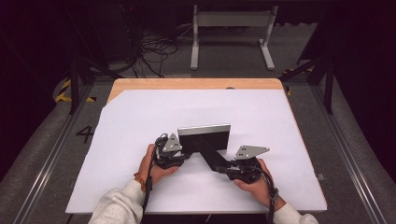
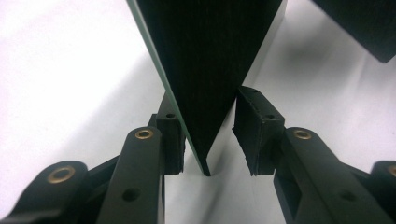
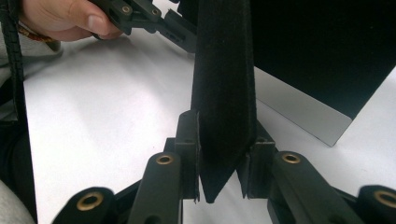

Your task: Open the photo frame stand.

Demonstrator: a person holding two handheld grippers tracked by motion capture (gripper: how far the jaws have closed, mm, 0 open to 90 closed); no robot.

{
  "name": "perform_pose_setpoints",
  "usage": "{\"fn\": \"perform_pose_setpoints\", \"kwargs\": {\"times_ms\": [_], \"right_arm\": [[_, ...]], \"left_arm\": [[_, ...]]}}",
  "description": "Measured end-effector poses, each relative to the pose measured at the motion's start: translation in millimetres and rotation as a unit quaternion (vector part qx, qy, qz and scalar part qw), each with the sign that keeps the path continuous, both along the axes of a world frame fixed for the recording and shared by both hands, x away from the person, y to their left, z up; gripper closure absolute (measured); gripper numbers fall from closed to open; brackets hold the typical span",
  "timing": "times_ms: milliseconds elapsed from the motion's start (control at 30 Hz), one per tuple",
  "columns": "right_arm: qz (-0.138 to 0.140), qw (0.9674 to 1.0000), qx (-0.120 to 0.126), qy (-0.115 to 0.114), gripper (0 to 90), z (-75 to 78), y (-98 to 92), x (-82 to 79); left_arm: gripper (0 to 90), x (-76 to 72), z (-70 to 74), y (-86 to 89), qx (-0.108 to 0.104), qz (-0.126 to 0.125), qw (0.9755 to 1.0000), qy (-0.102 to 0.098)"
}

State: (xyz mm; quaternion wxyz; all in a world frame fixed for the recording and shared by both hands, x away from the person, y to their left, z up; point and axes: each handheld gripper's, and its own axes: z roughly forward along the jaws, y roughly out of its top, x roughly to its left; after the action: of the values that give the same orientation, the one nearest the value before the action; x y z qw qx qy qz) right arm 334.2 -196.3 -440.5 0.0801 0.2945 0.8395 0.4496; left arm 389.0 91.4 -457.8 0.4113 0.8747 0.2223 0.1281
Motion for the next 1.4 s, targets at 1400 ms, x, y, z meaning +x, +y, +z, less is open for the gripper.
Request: {"fn": "perform_pose_setpoints", "kwargs": {"times_ms": [1400], "right_arm": [[-0.006, 0.9996, -0.028, 0.003, 79.6, -6.8, 3.9, 0.3]], "left_arm": [[67.8, 11.0, -3.6, -5.2, 0.045, 0.035, 0.9981, -0.024]]}}
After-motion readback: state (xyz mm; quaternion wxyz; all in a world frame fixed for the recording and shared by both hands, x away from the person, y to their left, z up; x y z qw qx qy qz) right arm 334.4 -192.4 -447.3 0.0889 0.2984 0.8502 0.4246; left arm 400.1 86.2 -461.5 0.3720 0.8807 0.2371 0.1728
